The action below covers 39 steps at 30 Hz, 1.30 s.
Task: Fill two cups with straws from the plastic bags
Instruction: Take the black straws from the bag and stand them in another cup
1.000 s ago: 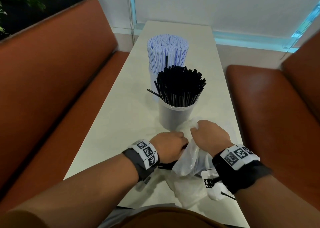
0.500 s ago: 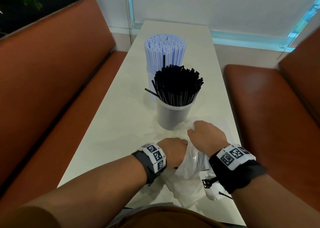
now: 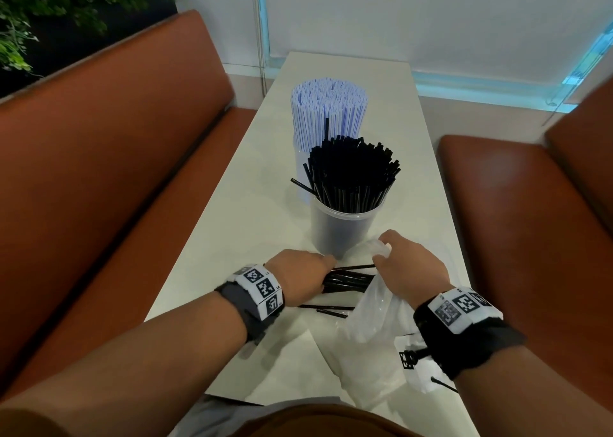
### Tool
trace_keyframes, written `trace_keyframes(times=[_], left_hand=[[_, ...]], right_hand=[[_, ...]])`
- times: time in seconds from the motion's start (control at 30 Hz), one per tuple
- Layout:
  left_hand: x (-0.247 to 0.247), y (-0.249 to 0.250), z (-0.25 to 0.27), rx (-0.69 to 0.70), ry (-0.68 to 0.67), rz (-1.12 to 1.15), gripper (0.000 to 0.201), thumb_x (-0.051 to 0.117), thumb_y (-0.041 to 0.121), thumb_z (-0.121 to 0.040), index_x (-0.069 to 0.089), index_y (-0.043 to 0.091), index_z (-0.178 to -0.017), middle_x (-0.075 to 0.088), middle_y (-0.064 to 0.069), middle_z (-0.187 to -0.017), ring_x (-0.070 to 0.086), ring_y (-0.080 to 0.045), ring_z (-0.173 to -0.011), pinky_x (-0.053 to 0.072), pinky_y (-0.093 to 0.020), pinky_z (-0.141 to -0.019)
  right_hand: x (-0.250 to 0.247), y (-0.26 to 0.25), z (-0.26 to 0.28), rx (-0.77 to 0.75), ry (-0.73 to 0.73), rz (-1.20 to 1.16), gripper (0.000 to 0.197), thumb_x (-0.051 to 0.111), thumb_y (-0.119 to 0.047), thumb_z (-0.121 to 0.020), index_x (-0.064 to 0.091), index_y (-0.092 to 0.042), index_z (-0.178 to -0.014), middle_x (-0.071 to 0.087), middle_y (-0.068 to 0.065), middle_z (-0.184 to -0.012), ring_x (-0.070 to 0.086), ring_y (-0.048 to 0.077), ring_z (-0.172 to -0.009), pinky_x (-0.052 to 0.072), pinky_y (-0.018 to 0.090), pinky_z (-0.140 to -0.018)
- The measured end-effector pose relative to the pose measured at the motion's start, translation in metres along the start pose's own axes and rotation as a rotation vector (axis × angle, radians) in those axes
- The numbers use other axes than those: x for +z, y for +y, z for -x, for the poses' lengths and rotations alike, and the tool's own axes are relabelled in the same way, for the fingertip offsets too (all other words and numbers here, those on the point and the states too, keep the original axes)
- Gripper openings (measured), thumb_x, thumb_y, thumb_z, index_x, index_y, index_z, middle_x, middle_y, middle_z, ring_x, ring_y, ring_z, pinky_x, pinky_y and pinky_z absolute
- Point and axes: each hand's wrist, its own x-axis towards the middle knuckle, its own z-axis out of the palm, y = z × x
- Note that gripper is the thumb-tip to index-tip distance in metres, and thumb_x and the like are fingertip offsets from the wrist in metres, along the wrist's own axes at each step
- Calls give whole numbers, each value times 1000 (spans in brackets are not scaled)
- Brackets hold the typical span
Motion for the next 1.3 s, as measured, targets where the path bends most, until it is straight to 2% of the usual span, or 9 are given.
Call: trace_keyframes(times=[0.2,0.4,0.53,0.7,0.8,0.9,1.03,1.2,1.3], left_hand=[[9,-34,23,-56,14,82,38,54,28,-97,49,20,-134,57,-1,-120,59,-23,-104,50,-40,-84],[19,-60,44,-143,91,179,22,53,24,-94,49,26,-116,57,7,-98,56,-18,-82,41,-31,-67],[20,-56,46,-95,201,263,20,49,35,-101,50,34,-121,51,19,-93,49,-7,-76,34,-21,-62],[17,-43,43,-75,289,315,30,51,33,-101,49,32,-131,61,13,-107,53,-8,-81,40,-24,-70],[10,-29,37,-40,317,292,37,54,30,-98,47,32,-134,63,10,-112,60,-13,-88,42,-24,-70],[1,-13,29,-4,345,227,37,54,30,-96,49,31,-133,63,9,-117,62,-16,-94,42,-26,-71],[-17,-2,24,-34,389,177,37,55,27,-94,51,28,-131,63,7,-118,63,-20,-94,47,-31,-71],[-28,27,15,-4,429,89,32,56,37,-92,51,25,-122,67,3,-102,64,-23,-84,52,-35,-65],[-29,33,12,-7,420,129,29,53,38,-96,52,27,-123,66,3,-102,64,-24,-86,51,-36,-67]], right_hand=[[1,9,-2,43,68,-42,30,46,-45,-97,45,-40,-126,57,-13,-83,57,12,-72,41,32,-61],[6,13,0,36,56,-128,29,47,-51,-99,46,-41,-126,62,-10,-89,60,12,-77,45,35,-67],[1,8,3,14,93,-205,48,31,-67,-96,57,-36,-122,62,-7,-99,58,17,-90,46,38,-79],[-15,-7,22,-260,448,-787,53,29,-60,-96,65,-25,-111,64,-12,-104,60,17,-108,48,40,-90],[-23,-22,33,-397,366,-1031,52,35,-54,-96,66,-21,-121,69,-5,-116,62,12,-116,49,38,-98],[-28,-35,38,-435,151,-1054,51,38,-55,-93,72,-21,-111,75,-1,-107,68,14,-106,52,35,-96],[-33,-35,39,-400,302,-1190,46,39,-45,-93,73,-17,-104,77,3,-101,70,17,-98,53,26,-87],[-25,-45,35,-287,207,-885,31,50,-19,-101,75,-27,-84,76,-12,-87,69,3,-86,56,30,-85],[-26,-41,36,-272,276,-916,31,55,-36,-102,76,-28,-80,76,-11,-84,69,5,-81,55,23,-77]])
